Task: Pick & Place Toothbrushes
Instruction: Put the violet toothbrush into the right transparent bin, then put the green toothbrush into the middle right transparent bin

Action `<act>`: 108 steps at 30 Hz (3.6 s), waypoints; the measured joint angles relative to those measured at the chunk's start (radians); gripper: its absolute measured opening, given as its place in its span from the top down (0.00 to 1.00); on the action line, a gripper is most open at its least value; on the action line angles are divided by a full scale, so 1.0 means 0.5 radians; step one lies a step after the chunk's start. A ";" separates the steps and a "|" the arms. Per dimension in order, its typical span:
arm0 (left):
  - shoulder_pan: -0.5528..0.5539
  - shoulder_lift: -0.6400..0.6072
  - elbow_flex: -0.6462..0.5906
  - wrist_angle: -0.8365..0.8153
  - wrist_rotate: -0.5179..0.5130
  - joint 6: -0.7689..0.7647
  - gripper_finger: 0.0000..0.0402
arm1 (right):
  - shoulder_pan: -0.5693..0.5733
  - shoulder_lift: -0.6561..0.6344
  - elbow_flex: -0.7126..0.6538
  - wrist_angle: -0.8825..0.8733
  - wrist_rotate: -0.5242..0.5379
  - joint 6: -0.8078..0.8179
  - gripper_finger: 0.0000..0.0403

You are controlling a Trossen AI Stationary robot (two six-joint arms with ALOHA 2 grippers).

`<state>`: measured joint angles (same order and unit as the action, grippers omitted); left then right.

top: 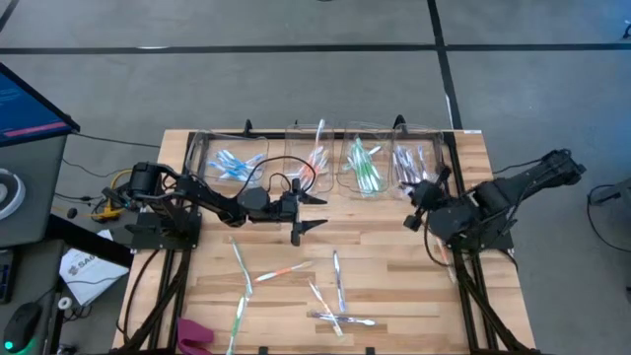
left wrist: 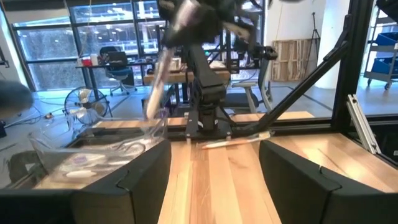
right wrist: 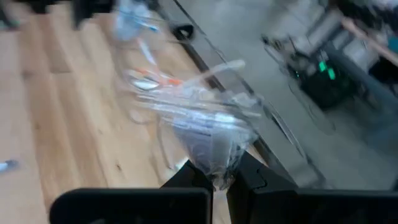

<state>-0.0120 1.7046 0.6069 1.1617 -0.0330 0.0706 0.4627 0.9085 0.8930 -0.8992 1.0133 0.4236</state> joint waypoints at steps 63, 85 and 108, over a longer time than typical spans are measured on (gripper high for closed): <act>-0.006 -0.002 -0.193 -0.080 0.024 0.006 0.41 | -2.637 1.213 1.116 -1.092 -1.890 -0.704 0.98; -0.008 -0.002 -0.193 -0.081 0.067 0.004 0.41 | -2.630 1.431 1.076 -1.121 -1.594 -0.602 0.72; -0.003 -0.033 -0.196 -0.087 0.072 0.006 0.41 | -1.784 0.152 1.077 -1.192 -1.757 -0.179 0.72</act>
<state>-0.0136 1.6883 0.5087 1.1185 0.0032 0.0733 -0.4292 0.9843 1.4315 -1.4952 0.1350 0.3339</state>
